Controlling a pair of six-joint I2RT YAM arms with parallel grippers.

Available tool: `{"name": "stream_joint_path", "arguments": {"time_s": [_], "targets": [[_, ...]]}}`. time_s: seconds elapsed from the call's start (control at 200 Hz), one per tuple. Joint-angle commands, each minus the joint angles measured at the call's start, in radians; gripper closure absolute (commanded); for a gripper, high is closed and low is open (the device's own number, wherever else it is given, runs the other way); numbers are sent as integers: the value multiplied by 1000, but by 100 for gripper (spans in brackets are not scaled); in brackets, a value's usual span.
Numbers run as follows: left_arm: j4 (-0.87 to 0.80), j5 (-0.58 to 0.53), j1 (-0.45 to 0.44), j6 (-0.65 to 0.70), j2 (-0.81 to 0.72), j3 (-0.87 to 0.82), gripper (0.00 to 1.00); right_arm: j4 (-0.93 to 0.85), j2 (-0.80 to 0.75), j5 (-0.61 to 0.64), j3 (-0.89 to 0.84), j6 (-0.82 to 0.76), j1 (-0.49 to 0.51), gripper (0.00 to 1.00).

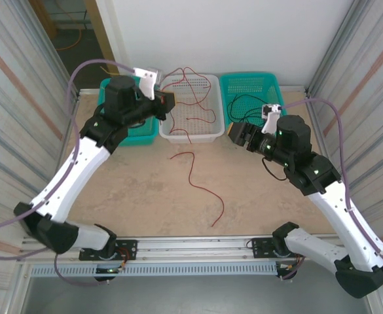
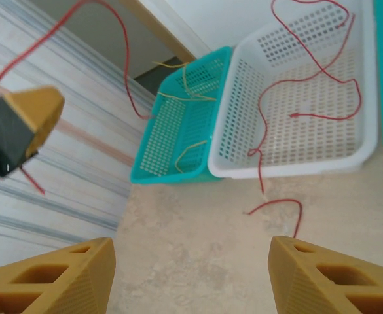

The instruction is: Untangle the cables

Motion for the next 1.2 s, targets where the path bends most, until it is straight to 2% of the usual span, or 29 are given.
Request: {"name": "stream_joint_path", "arguments": {"time_s": [0.0,0.205,0.311,0.601,0.812,0.892,1.193], "targets": [[-11,22,32,6,79,104,100,-52,-27,35,-12,-34,-5,37],[-16,-4,44,40,257,249,100,-75,-50,44,-47,-33,-3,37],[-12,17,50,25,325,302,100,-94,-60,46,-57,-31,-4,37],[-9,19,51,14,410,371,100,-104,-68,57,-84,-30,-3,37],[9,10,58,31,437,359,100,-131,-22,39,-72,-35,0,38],[16,10,68,30,459,357,100,-172,11,62,-45,-32,21,41],[50,-5,86,-15,565,392,100,-247,34,190,-7,7,129,39]]}}
